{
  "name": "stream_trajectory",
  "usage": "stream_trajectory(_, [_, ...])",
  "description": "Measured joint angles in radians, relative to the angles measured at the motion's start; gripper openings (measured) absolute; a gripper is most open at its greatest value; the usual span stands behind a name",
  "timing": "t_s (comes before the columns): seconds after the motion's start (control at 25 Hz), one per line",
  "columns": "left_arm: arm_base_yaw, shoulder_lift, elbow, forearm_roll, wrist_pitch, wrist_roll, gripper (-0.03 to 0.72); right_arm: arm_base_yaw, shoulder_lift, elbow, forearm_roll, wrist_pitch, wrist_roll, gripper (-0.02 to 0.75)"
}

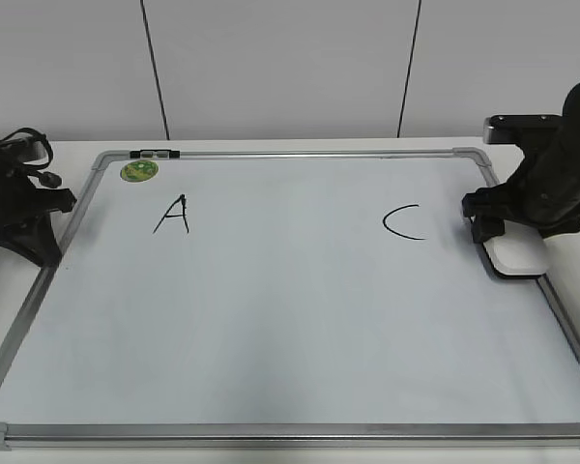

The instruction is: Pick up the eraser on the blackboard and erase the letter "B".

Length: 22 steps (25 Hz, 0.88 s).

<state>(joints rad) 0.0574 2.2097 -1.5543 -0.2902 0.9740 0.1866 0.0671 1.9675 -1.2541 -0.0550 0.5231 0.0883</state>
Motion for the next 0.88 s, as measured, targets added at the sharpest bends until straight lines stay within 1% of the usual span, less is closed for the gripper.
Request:
stream_trajectory(0.2, [0.0,0.0,0.0,0.0,0.0,0.0,0.046,0.0,0.0,0.0,-0.019,0.007,0.015,0.547])
stream_trajectory(0.36, [0.0,0.0,0.0,0.0,0.0,0.0,0.046,0.0,0.0,0.0,-0.036,0.009,0.015,0.61])
stream_trajectory(0.44, [0.0,0.0,0.0,0.0,0.0,0.0,0.047,0.0,0.0,0.0,-0.036,0.009,0.016,0.629])
stream_trajectory(0.56, [0.0,0.0,0.0,0.0,0.0,0.002,0.05,0.0,0.0,-0.013,-0.036,0.034,0.016,0.637])
stream_trajectory(0.68, [0.0,0.0,0.0,0.0,0.0,0.002,0.057,0.0,0.0,-0.067,-0.038,0.095,0.016,0.637])
stream_trajectory(0.8, [0.0,0.0,0.0,0.0,0.0,0.004,0.083,0.0,0.0,-0.138,-0.04,0.165,0.016,0.633])
stream_trajectory(0.88, [0.0,0.0,-0.004,0.002,-0.002,0.004,0.125,0.0,-0.01,-0.172,-0.04,0.201,0.007,0.629])
